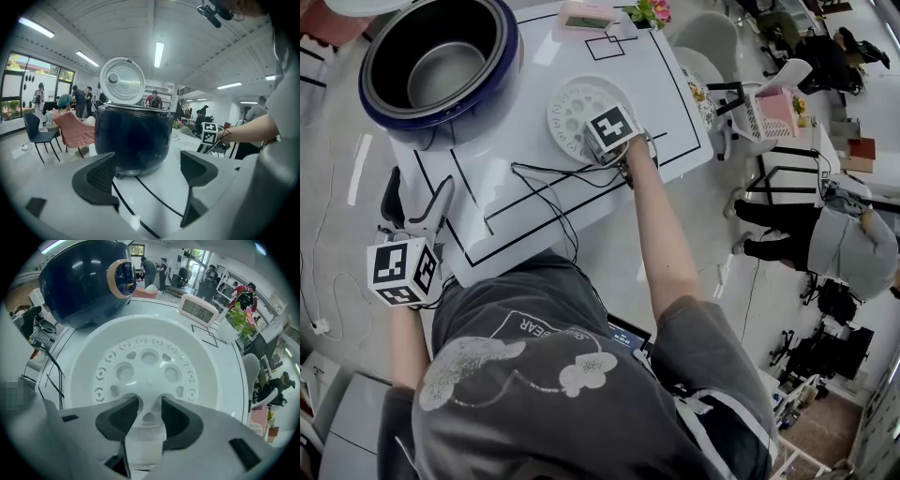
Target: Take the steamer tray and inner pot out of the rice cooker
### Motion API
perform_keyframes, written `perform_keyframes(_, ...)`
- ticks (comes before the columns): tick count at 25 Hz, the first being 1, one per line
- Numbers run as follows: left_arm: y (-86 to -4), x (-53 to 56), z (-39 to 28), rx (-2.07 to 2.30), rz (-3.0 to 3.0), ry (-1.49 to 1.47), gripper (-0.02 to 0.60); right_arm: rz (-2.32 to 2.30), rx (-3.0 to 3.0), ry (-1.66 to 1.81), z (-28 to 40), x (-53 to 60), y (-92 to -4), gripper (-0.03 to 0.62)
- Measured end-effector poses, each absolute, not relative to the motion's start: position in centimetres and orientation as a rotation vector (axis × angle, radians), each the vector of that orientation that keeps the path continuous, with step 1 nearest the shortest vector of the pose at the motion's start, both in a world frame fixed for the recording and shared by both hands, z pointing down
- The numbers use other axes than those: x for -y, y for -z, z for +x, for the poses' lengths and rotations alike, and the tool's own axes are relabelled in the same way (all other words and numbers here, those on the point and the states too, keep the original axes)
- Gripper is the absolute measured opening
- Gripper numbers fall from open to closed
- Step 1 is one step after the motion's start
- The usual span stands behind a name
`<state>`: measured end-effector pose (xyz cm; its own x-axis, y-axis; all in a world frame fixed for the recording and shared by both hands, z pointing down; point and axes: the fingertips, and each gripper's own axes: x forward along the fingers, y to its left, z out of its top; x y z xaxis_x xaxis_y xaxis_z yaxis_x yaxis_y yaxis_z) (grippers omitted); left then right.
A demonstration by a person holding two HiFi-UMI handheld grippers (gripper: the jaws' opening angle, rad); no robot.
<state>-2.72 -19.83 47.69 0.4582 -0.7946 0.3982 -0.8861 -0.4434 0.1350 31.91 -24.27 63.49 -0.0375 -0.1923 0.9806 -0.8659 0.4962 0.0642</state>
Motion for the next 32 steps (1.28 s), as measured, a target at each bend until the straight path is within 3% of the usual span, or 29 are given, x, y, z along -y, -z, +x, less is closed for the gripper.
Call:
perform_keyframes(2, -47.8, 20.0, -2.8, 1.432, 2.384, -0.397, 0.427, 0.942, 1.543, -0.680, 32.1, 24.6, -63.3, 0.196)
perform_keyframes(13, -47.9, 20.7, -3.1, 1.427, 2.382, -0.381, 0.428, 0.932, 1.542, -0.674, 32.4, 24.5, -63.6, 0.222)
perform_keyframes(16, -48.0, 21.0, -3.3, 1.428, 2.379, -0.374, 0.428, 0.908, 1.564, -0.727, 32.1, 24.0, -63.3, 0.281)
perform_keyframes(25, -47.8, 21.3, -4.0, 1.440, 2.381, -0.353, 0.427, 0.990, 1.622, -0.647, 32.5, 25.1, -60.3, 0.291)
perform_keyframes(32, -44.8, 21.8, -5.5, 1.516, 2.408, -0.291, 0.428, 1.288, 1.943, -0.427, 31.4, 28.1, -51.1, 0.291)
